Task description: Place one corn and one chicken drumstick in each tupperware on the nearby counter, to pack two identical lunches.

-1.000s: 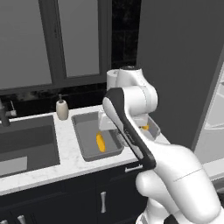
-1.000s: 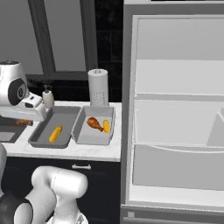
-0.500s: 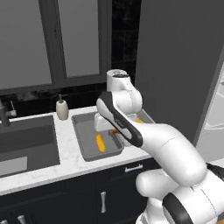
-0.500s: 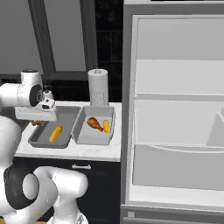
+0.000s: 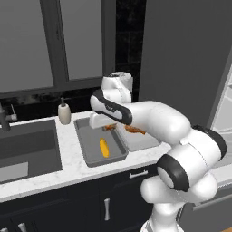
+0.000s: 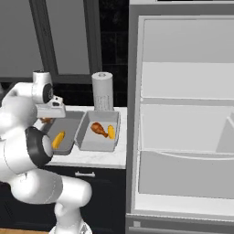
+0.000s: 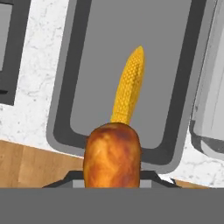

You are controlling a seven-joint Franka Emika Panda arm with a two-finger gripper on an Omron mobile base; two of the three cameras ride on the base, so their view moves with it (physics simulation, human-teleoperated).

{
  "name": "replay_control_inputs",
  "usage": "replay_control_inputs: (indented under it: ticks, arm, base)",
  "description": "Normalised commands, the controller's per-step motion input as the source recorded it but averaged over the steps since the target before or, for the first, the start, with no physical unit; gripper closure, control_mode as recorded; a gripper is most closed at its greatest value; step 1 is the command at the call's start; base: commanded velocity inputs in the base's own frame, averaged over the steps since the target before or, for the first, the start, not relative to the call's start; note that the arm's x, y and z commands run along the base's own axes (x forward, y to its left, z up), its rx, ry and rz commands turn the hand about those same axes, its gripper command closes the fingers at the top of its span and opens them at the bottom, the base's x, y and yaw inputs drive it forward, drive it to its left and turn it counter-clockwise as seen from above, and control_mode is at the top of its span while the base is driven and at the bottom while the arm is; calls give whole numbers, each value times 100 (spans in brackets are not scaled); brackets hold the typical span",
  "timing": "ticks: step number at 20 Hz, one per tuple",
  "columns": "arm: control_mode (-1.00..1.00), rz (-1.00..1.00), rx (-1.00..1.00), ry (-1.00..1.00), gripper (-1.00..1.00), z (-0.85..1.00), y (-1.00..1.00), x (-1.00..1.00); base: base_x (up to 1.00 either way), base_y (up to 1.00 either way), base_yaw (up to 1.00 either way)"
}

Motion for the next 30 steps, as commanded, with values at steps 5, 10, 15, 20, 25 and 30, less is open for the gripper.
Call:
replay_control_inputs:
  ticks: [5,10,15,20,25,30]
  arm:
    - [-100,5,0,-1,100,-82,30,70]
    - [-100,5,0,0,100,-67,23,45]
    - [-100,1,0,0,100,-36,4,8]
    - [-100,0,-3,0,100,-38,1,4]
    - [-100,1,-3,2,100,-25,0,5]
    - [-100,5,0,0,-100,6,0,32]
  base:
    - [0,0,0]
    - [0,0,0]
    - [0,0,0]
    - [0,0,0]
    - [0,0,0]
    - [0,0,0]
